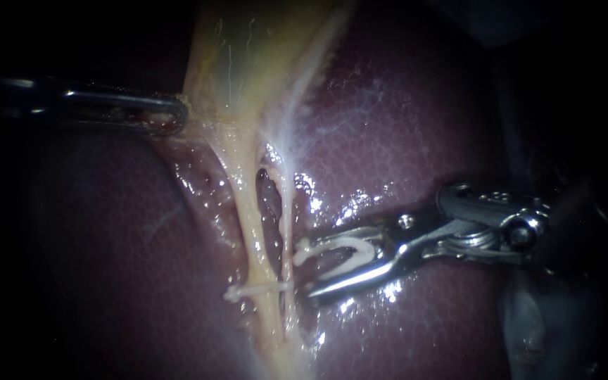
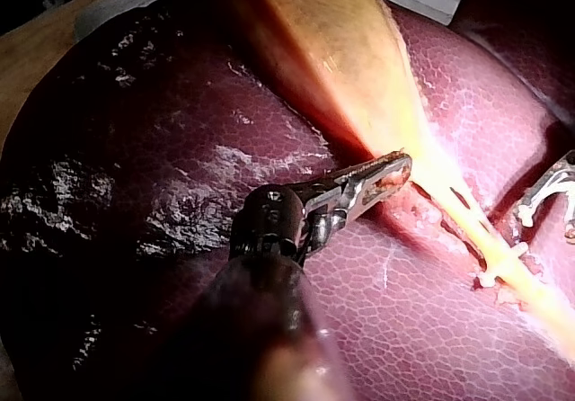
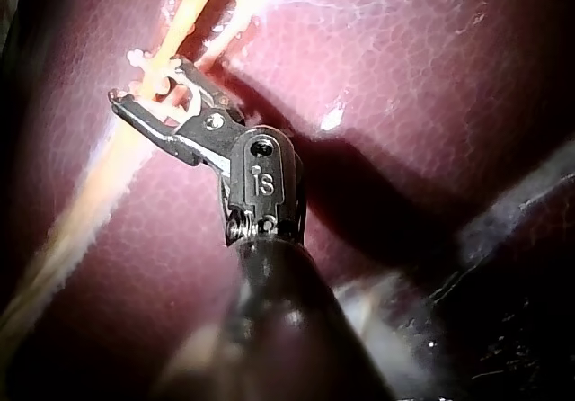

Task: Clipping second clip left tube

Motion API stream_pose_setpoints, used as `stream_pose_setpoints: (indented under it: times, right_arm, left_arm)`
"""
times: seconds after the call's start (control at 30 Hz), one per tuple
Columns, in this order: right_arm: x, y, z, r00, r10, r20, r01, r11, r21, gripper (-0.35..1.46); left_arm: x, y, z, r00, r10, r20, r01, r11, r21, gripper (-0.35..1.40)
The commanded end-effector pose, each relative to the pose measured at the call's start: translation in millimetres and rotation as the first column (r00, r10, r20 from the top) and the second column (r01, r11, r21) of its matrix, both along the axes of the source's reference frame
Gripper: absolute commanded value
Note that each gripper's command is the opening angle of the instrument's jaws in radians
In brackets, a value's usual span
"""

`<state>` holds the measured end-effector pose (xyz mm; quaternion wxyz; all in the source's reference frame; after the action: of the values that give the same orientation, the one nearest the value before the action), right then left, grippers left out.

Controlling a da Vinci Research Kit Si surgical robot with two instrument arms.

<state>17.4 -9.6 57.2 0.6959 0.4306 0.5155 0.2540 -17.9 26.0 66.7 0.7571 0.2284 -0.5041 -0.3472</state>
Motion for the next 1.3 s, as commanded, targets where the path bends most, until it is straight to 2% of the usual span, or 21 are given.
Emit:
stream_pose_setpoints:
  times: [0.03, 0.2, 0.77, 0.87, 0.97, 1.2, 1.3]
  right_arm:
    - [0.2, -0.1, 0.5, 1.0000, 0.004, -0.001, -0.004, 1.000, 0.000, 0.46]
    - [1.1, -0.5, 2.0, 0.9999, 0.014, -0.003, -0.014, 1.000, -0.006, 0.46]
    - [2.5, -2.2, 9.8, 1.0000, -0.005, 0.009, 0.005, 1.000, 0.005, 0.47]
    - [3.1, -2.3, 10.2, 0.9999, -0.013, 0.005, 0.013, 1.000, 0.006, 0.48]
    - [3.7, -2.3, 10.1, 0.9999, -0.004, -0.015, 0.004, 1.000, 0.019, 0.48]
    - [5.7, -2.5, 8.6, 0.9958, 0.015, -0.090, -0.006, 0.995, 0.097, 0.49]
    - [6.4, -2.6, 7.4, 0.9939, 0.025, -0.107, -0.013, 0.994, 0.111, 0.49]
  left_arm:
    - [0.0, 0.0, 0.0, 1.0000, 0.000, -0.001, 0.000, 1.000, 0.000, -0.35]
    - [-0.1, 0.0, 0.0, 1.0000, -0.001, -0.001, 0.001, 1.000, 0.000, -0.35]
    - [-0.1, -0.1, 0.1, 1.0000, -0.001, -0.001, 0.001, 1.000, 0.000, -0.35]
    - [-0.1, -0.1, 0.1, 1.0000, -0.001, -0.001, 0.001, 1.000, 0.000, -0.35]
    - [-0.1, -0.1, 0.1, 1.0000, -0.001, -0.001, 0.001, 1.000, 0.000, -0.35]
    - [-0.2, -0.1, 0.2, 1.0000, -0.001, -0.002, 0.001, 1.000, -0.001, -0.35]
    - [-0.2, -0.1, 0.2, 1.0000, -0.002, -0.002, 0.002, 1.000, -0.001, -0.35]
